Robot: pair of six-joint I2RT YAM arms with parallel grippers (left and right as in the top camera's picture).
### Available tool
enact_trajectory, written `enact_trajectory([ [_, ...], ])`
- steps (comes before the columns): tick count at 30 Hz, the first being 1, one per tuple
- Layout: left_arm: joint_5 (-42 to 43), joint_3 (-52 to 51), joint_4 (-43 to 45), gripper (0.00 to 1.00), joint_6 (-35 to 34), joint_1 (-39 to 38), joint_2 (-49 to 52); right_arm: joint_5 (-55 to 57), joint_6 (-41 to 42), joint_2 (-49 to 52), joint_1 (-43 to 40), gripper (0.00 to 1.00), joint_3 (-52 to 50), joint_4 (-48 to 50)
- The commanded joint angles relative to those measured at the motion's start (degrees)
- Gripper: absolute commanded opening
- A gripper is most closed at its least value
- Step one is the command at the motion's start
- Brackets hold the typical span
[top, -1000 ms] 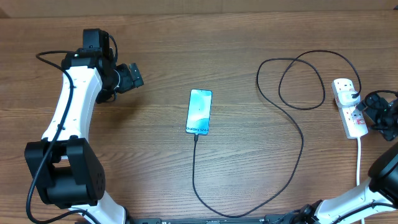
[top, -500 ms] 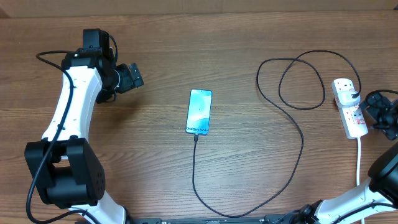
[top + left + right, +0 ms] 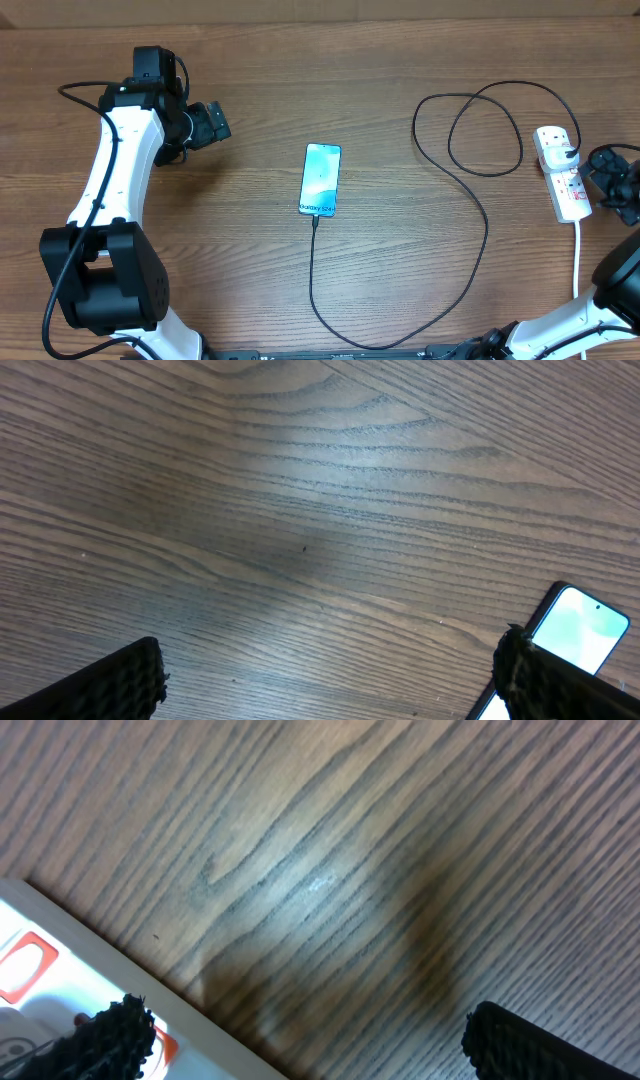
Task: Plug charger to phone and switch on socket
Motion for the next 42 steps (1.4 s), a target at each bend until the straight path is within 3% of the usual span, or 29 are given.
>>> enact_trajectory([
  [1, -0.85, 0.44, 0.07, 1.00, 1.29, -0.28, -0.04, 0.39, 0.35, 0.26, 0.11, 1.00, -0.59, -0.09],
  [24, -0.85, 0.44, 0.07, 1.00, 1.29, -0.28, -0.04, 0.37, 0.35, 0.28, 0.04, 1.00, -0.59, 1.92],
  [42, -0.83, 0.44, 0.07, 1.00, 1.29, -0.28, -0.04, -3.26, 0.33, 0.28, 0.07, 1.00, -0.59, -1.75],
])
